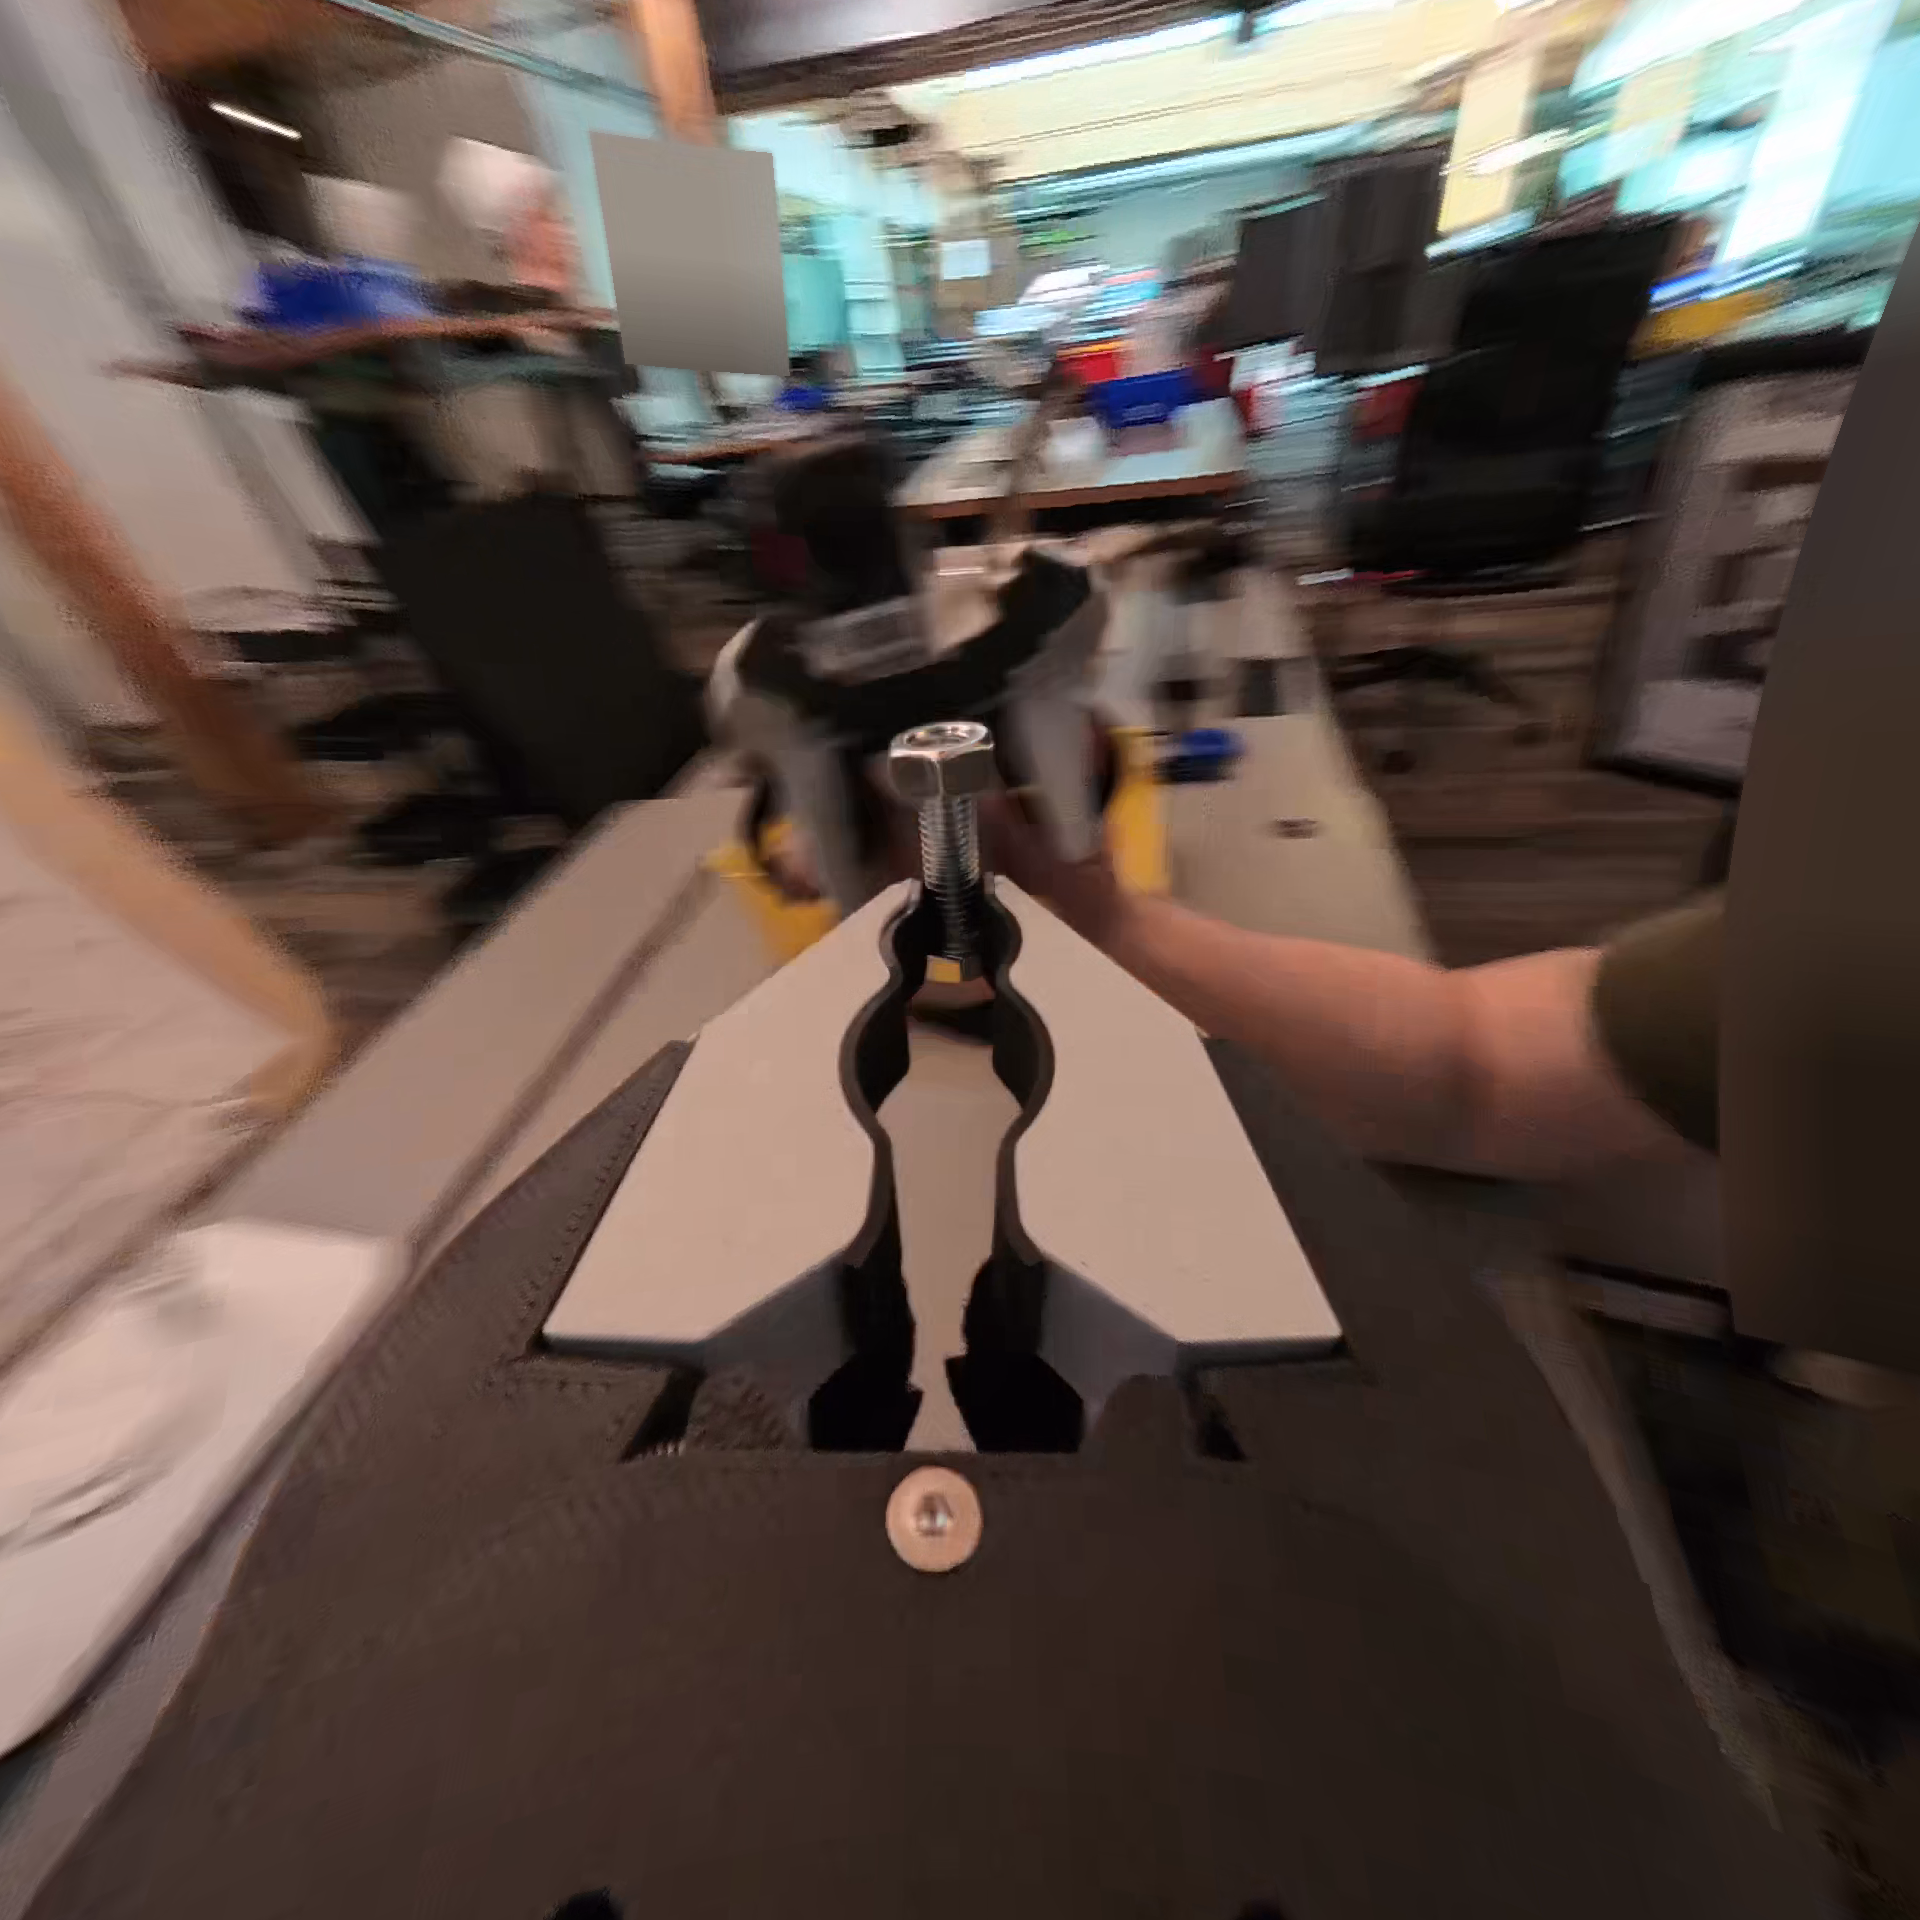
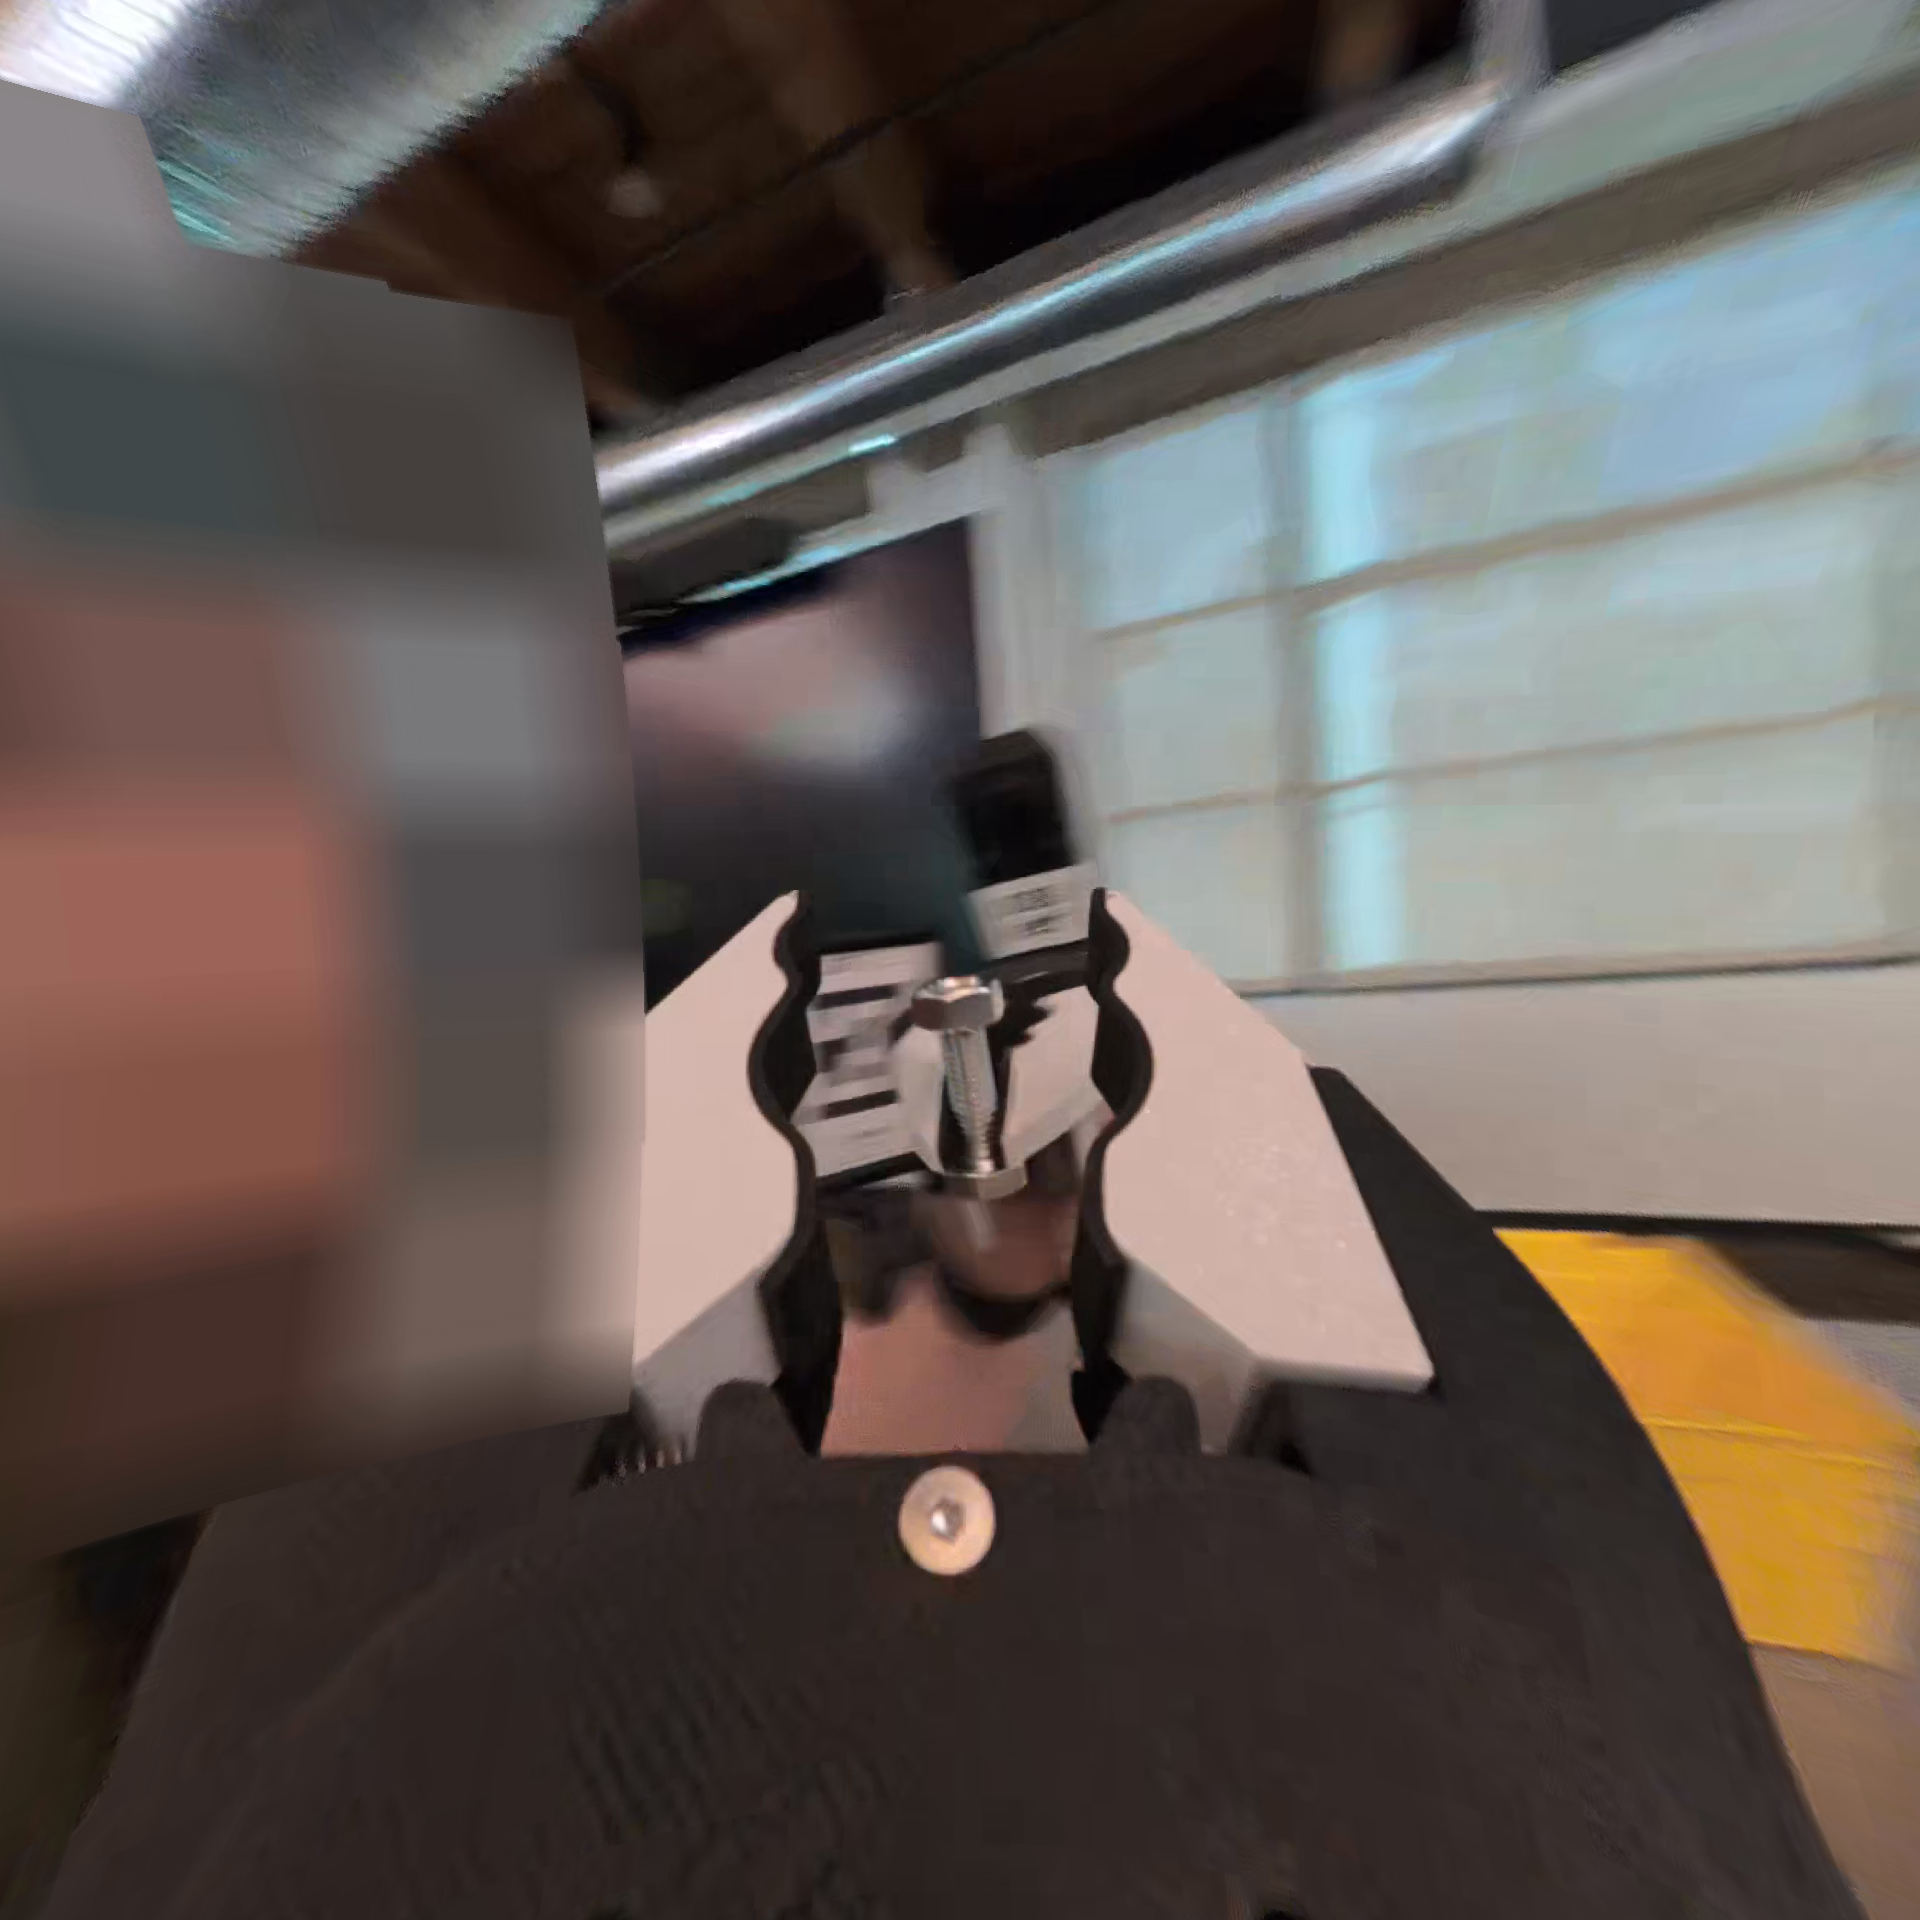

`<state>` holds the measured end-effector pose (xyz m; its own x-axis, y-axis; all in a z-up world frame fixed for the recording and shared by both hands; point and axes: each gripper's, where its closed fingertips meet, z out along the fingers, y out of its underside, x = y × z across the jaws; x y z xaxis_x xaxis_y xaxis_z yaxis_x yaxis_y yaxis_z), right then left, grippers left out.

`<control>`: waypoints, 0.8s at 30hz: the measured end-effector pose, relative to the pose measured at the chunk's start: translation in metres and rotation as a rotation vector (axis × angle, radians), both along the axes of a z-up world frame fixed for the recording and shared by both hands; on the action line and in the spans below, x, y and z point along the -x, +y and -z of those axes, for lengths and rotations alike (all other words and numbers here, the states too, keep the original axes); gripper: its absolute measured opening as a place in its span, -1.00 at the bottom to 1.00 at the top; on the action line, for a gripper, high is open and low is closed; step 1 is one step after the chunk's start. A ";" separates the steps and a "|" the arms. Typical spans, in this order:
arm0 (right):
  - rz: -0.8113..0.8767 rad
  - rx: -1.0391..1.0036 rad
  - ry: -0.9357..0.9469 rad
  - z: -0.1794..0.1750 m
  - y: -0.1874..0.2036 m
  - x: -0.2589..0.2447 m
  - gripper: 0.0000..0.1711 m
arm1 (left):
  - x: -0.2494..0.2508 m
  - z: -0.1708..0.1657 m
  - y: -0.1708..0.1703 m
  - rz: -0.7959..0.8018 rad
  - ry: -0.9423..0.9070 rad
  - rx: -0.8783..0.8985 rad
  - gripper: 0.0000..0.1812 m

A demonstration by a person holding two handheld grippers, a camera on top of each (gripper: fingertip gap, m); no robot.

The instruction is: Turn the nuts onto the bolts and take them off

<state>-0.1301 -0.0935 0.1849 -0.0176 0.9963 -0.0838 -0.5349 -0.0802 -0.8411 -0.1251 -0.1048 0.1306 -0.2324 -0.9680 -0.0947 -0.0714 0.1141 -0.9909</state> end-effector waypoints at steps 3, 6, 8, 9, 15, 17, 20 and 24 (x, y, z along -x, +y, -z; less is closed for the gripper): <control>0.652 -0.149 0.056 -0.016 0.027 -0.040 -0.43 | 0.007 -0.014 0.055 -0.448 -0.098 -0.276 -0.93; 1.064 -0.256 -0.001 -0.019 0.027 -0.048 -0.44 | 0.017 -0.029 0.069 -0.687 -0.181 -0.498 -0.93; 1.112 -0.297 -0.043 -0.018 0.022 -0.030 -0.43 | 0.015 -0.032 0.062 -0.710 -0.217 -0.537 -0.93; 1.109 -0.307 -0.075 -0.015 0.022 -0.019 -0.43 | 0.013 -0.032 0.059 -0.700 -0.225 -0.534 -0.92; 1.083 -0.327 -0.177 -0.001 0.026 0.010 -0.61 | 0.006 -0.027 0.053 -0.666 -0.221 -0.518 -0.93; 1.074 -0.314 -0.191 0.001 0.028 0.010 -0.69 | 0.005 -0.027 0.052 -0.653 -0.221 -0.510 -0.93; 1.025 -0.307 -0.200 0.002 0.028 0.012 -0.80 | 0.004 -0.026 0.049 -0.632 -0.217 -0.511 -0.93; 0.891 -0.317 -0.194 0.000 0.020 0.015 -0.80 | 0.004 -0.028 0.039 -0.554 -0.220 -0.488 -0.93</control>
<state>-0.1447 -0.0739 0.1851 0.7415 0.6144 0.2697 -0.1393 0.5341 -0.8338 -0.1290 -0.0654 0.1584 0.3477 -0.7742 -0.5288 -0.0527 0.5470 -0.8355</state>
